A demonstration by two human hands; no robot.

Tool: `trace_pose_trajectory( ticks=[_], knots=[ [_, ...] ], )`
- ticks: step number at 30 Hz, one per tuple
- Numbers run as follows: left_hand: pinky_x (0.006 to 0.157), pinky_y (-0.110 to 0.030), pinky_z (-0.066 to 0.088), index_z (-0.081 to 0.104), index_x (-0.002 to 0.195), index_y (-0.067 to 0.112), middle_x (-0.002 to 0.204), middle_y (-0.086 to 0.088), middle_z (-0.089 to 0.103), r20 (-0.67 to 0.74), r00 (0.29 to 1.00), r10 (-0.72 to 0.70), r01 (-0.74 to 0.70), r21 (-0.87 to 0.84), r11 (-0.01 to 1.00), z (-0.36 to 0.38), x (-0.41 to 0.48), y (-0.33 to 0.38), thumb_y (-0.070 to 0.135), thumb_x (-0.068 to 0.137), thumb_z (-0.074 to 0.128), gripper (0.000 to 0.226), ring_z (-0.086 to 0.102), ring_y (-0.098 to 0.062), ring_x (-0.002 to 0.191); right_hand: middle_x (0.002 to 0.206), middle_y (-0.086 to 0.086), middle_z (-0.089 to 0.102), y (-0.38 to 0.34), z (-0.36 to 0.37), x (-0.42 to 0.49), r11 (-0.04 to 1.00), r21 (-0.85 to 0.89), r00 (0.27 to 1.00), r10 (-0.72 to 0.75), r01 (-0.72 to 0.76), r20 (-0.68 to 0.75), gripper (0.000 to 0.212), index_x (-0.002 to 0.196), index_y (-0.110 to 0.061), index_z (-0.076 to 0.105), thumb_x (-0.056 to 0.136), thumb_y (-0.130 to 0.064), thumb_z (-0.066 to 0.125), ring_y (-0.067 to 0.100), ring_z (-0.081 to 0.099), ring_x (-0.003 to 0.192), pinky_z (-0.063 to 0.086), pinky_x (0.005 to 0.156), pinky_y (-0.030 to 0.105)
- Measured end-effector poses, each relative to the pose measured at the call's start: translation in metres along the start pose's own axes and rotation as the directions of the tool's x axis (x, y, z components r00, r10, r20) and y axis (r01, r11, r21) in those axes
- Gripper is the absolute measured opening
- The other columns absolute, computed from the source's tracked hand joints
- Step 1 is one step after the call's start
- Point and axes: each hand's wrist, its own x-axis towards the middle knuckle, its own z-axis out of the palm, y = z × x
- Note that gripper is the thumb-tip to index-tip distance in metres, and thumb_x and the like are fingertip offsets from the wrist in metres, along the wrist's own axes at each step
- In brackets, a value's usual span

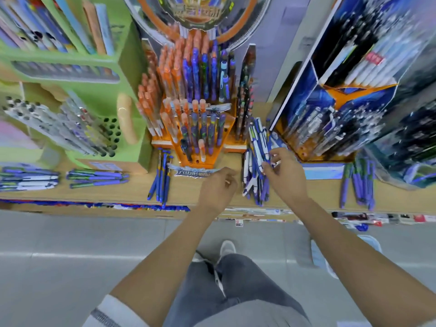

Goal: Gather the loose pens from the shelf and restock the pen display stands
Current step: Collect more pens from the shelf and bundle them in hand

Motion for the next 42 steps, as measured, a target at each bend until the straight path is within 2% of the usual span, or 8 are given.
trace_pose_trajectory(
  ticks=[5, 9, 18, 25, 27, 29, 33, 42],
  knots=[
    [0.088, -0.029, 0.044, 0.06, 0.121, 0.012, 0.119, -0.011, 0.065, 0.089, 0.991, -0.105, 0.111, -0.065, 0.992, 0.017, 0.02, 0.024, 0.013, 0.097, 0.045, 0.028, 0.06, -0.027, 0.108, 0.111, 0.006, 0.058, -0.004, 0.003, 0.016, 0.992, -0.127, 1.0, 0.01, -0.008, 0.013, 0.047, 0.116, -0.017, 0.052, 0.086, -0.051, 0.065, 0.026, 0.059, 0.091, 0.039, 0.062, 0.03],
    [0.083, -0.046, 0.051, 0.064, 0.106, 0.006, 0.103, -0.017, 0.069, 0.115, 0.986, -0.122, 0.133, -0.1, 0.986, 0.027, 0.035, 0.027, 0.019, 0.089, 0.041, 0.032, 0.063, -0.037, 0.094, 0.092, 0.004, 0.062, -0.006, 0.002, 0.025, 0.989, -0.141, 0.998, 0.049, -0.045, 0.024, 0.047, 0.12, -0.018, 0.054, 0.087, -0.05, 0.064, 0.026, 0.062, 0.083, 0.045, 0.061, 0.033],
    [0.065, -0.034, 0.048, 0.064, 0.087, 0.0, 0.08, -0.017, 0.068, 0.136, 0.969, -0.204, 0.217, -0.087, 0.972, 0.039, 0.065, 0.016, 0.016, 0.085, 0.054, 0.019, 0.064, -0.035, 0.075, 0.067, 0.004, 0.06, -0.012, -0.005, 0.034, 0.984, 0.039, 0.985, 0.172, -0.171, 0.001, 0.014, 0.094, -0.005, 0.063, 0.085, -0.015, 0.068, 0.024, 0.063, 0.07, 0.04, 0.059, 0.026],
    [0.055, -0.025, 0.038, 0.059, 0.098, 0.005, 0.069, -0.007, 0.054, 0.283, 0.918, -0.276, 0.361, -0.315, 0.878, 0.025, 0.068, 0.027, 0.016, 0.095, 0.043, 0.02, 0.048, -0.02, 0.057, 0.065, 0.006, 0.058, -0.014, -0.012, 0.04, 0.922, 0.263, 0.956, 0.25, -0.284, 0.156, 0.021, 0.109, -0.009, 0.063, 0.092, -0.02, 0.057, 0.02, 0.056, 0.063, 0.043, 0.059, 0.032],
    [0.061, -0.029, 0.041, 0.059, 0.103, 0.005, 0.079, -0.011, 0.056, 0.296, 0.904, -0.309, 0.403, -0.345, 0.848, 0.028, 0.071, 0.029, 0.022, 0.095, 0.042, 0.025, 0.05, -0.024, 0.065, 0.067, 0.007, 0.059, -0.014, -0.013, 0.039, 0.876, 0.352, 0.943, 0.287, -0.329, 0.166, 0.011, 0.094, -0.018, 0.064, 0.093, -0.023, 0.055, 0.024, 0.056, 0.066, 0.047, 0.066, 0.038],
    [0.062, -0.029, 0.042, 0.061, 0.103, 0.007, 0.082, -0.01, 0.057, 0.301, 0.895, -0.329, 0.427, -0.368, 0.826, 0.031, 0.073, 0.029, 0.032, 0.095, 0.047, 0.029, 0.051, -0.026, 0.071, 0.054, -0.006, 0.046, -0.013, -0.014, 0.038, 0.822, 0.43, 0.928, 0.331, -0.374, 0.173, 0.025, 0.068, -0.022, 0.049, 0.093, -0.022, 0.052, 0.019, 0.052, 0.061, 0.042, 0.064, 0.036],
    [0.065, -0.035, 0.048, 0.063, 0.075, 0.016, 0.059, 0.0, 0.054, 0.214, 0.935, -0.281, 0.334, -0.279, 0.9, 0.035, 0.076, 0.029, 0.047, 0.086, 0.066, 0.033, 0.054, -0.022, 0.063, 0.047, -0.006, 0.042, -0.011, -0.024, 0.03, 0.749, 0.504, 0.899, 0.303, -0.431, 0.318, 0.028, 0.076, -0.007, 0.045, 0.099, -0.021, 0.052, 0.005, 0.037, 0.036, 0.034, 0.049, 0.025],
    [0.072, -0.035, 0.056, 0.065, 0.072, 0.017, 0.067, -0.006, 0.067, 0.004, 0.964, -0.266, 0.266, -0.024, 0.964, 0.04, 0.077, 0.043, 0.049, 0.08, 0.068, 0.034, 0.069, -0.027, 0.073, 0.076, 0.018, 0.065, 0.011, -0.046, 0.025, 0.716, 0.507, 0.848, 0.231, -0.481, 0.477, 0.013, 0.094, -0.006, 0.053, 0.102, -0.013, 0.045, 0.017, 0.056, 0.05, 0.047, 0.047, 0.022]
  ],
)
